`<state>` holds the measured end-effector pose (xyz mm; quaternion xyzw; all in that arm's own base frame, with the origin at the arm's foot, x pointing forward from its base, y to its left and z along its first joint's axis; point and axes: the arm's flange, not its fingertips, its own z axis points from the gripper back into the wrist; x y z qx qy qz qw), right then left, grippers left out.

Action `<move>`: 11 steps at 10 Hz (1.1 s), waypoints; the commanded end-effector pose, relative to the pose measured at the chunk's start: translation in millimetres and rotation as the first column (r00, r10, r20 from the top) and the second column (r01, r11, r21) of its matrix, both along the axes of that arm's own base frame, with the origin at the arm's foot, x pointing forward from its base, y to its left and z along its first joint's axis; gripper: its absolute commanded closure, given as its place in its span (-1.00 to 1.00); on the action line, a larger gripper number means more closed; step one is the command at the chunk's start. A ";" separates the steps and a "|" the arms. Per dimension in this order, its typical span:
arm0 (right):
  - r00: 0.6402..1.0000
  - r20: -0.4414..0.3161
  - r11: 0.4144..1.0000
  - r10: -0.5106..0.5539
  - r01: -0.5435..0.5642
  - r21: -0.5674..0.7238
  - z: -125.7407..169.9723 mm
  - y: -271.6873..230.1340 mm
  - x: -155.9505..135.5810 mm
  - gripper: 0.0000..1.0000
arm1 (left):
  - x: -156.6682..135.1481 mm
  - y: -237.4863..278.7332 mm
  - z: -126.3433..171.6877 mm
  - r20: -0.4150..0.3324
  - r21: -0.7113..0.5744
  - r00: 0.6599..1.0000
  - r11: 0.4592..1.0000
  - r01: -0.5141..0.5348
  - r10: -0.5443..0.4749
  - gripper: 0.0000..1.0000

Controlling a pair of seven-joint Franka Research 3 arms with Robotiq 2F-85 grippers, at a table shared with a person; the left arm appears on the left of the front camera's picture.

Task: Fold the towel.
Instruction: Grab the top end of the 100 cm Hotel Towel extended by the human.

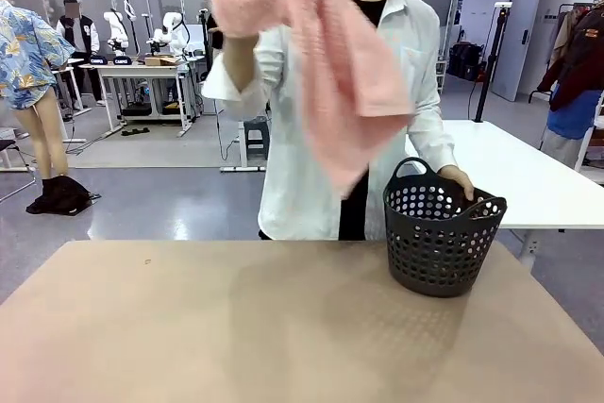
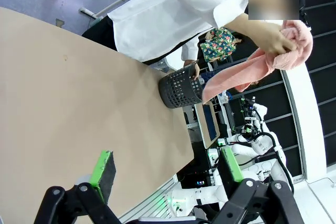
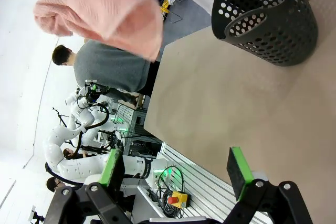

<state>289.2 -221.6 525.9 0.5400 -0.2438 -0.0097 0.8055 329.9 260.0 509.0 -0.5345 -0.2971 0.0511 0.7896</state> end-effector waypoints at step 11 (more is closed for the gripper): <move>1.000 0.013 1.000 0.005 -0.005 0.010 1.0 -0.1 0.4 -1.00 | 0.2 0.1 1.2 0.000 -0.016 1.000 1.000 0.003 -0.003 -1.00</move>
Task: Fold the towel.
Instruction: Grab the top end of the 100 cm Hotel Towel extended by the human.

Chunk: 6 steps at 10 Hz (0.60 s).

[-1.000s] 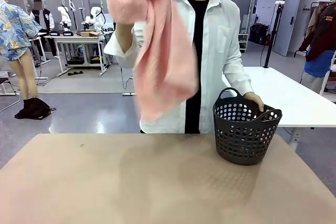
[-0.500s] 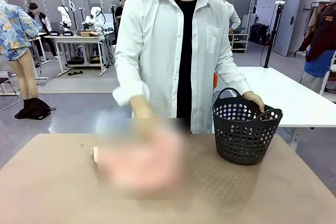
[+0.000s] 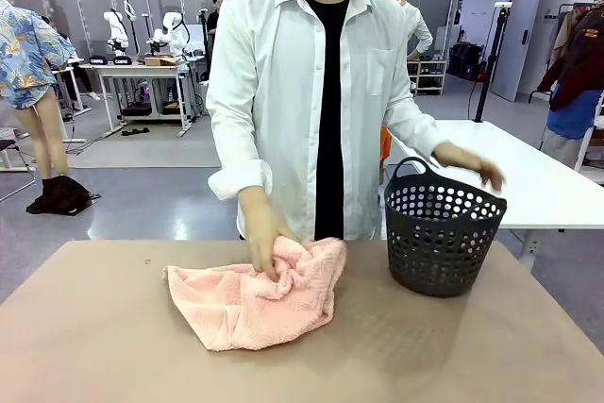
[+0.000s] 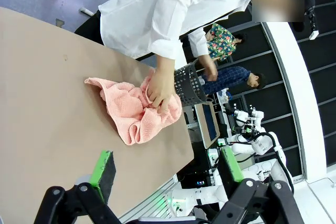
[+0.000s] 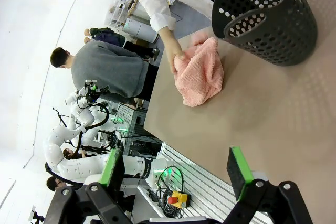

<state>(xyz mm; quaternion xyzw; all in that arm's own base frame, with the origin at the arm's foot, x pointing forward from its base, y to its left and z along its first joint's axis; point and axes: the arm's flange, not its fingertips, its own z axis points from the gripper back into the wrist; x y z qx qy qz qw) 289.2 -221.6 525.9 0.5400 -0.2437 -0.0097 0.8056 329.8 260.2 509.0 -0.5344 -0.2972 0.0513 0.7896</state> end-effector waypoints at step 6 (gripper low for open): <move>1.000 0.013 1.000 0.005 -0.005 0.010 1.0 -0.1 0.4 -1.00 | 0.3 -0.1 1.2 0.000 -0.016 1.000 1.000 0.004 -0.004 -1.00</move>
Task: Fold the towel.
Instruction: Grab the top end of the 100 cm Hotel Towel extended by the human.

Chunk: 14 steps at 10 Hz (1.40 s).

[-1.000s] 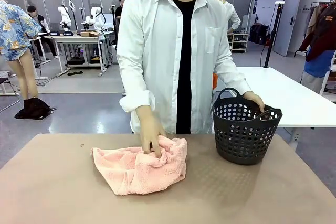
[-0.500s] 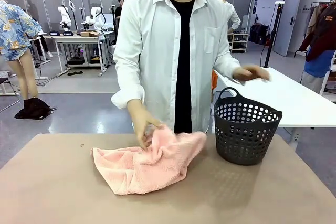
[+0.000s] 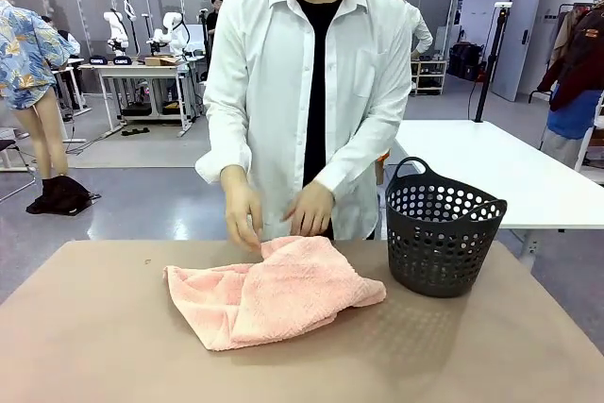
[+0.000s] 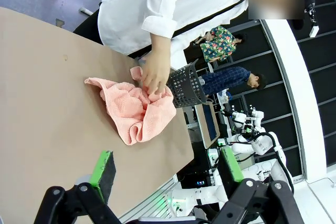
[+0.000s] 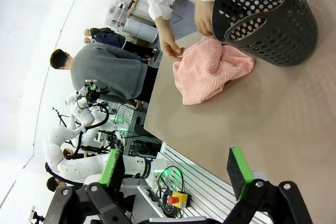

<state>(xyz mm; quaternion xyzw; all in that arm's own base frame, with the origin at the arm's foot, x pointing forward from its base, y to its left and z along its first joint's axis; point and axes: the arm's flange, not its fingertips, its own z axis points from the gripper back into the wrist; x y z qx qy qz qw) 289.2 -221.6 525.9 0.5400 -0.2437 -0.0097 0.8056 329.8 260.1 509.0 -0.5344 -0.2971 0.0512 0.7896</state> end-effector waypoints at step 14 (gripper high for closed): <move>1.000 0.013 1.000 0.005 -0.005 0.010 1.0 -0.1 0.4 -1.00 | 0.3 0.0 1.2 0.000 -0.016 1.000 1.000 0.004 -0.004 -1.00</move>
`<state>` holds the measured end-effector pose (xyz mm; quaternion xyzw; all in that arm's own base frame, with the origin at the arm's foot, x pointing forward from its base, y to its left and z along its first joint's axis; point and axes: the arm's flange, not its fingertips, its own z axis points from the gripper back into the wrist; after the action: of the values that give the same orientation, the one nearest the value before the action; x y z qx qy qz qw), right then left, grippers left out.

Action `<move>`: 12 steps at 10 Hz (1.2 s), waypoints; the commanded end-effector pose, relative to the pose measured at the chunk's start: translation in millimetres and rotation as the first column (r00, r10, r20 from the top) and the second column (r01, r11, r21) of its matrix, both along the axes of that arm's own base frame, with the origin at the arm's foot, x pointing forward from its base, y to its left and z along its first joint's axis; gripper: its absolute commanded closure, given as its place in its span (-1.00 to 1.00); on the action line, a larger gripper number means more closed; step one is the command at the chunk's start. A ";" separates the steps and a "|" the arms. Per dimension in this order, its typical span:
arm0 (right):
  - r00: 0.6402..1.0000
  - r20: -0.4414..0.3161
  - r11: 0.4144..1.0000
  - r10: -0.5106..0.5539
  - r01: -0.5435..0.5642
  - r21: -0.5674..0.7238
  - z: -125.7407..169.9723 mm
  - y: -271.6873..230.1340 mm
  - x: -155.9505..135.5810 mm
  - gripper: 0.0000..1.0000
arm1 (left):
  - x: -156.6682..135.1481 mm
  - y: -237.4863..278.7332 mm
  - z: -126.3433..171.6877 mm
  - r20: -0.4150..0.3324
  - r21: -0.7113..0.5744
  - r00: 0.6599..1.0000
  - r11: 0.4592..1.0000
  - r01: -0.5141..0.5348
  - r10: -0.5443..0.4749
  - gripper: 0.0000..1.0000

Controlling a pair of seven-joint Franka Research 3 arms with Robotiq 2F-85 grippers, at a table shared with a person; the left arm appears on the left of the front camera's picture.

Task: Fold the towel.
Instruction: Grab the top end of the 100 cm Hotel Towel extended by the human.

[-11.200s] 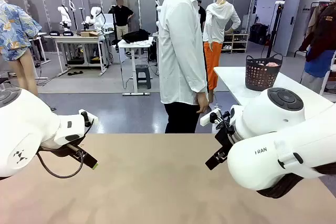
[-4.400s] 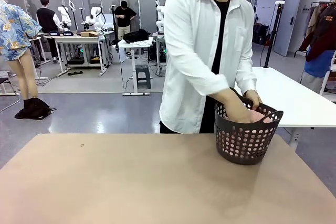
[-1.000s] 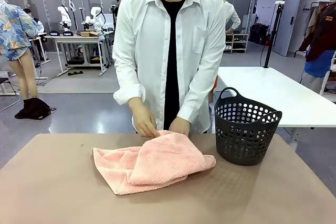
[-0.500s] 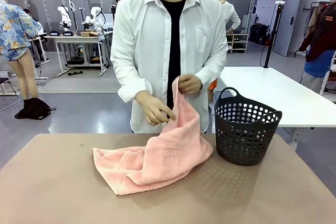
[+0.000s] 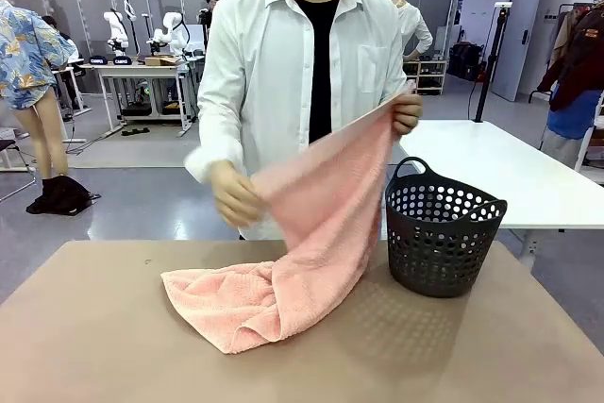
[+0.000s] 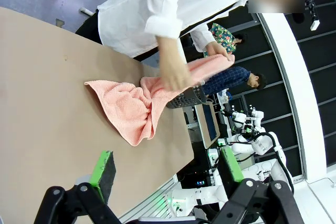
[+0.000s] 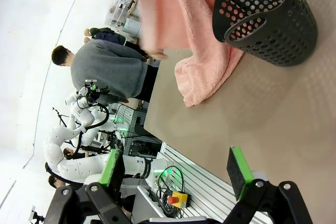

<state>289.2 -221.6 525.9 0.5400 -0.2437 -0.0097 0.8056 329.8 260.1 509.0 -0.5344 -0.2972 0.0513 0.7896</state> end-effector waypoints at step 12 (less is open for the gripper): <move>1.000 0.013 1.000 0.005 -0.005 0.010 1.0 -0.1 0.4 -1.00 | 0.4 -0.1 1.2 0.001 -0.016 1.000 1.000 0.004 -0.004 -1.00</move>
<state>289.2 -221.5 525.9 0.5400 -0.2437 -0.0097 0.8056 329.8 260.1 509.0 -0.5344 -0.2971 0.0512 0.7896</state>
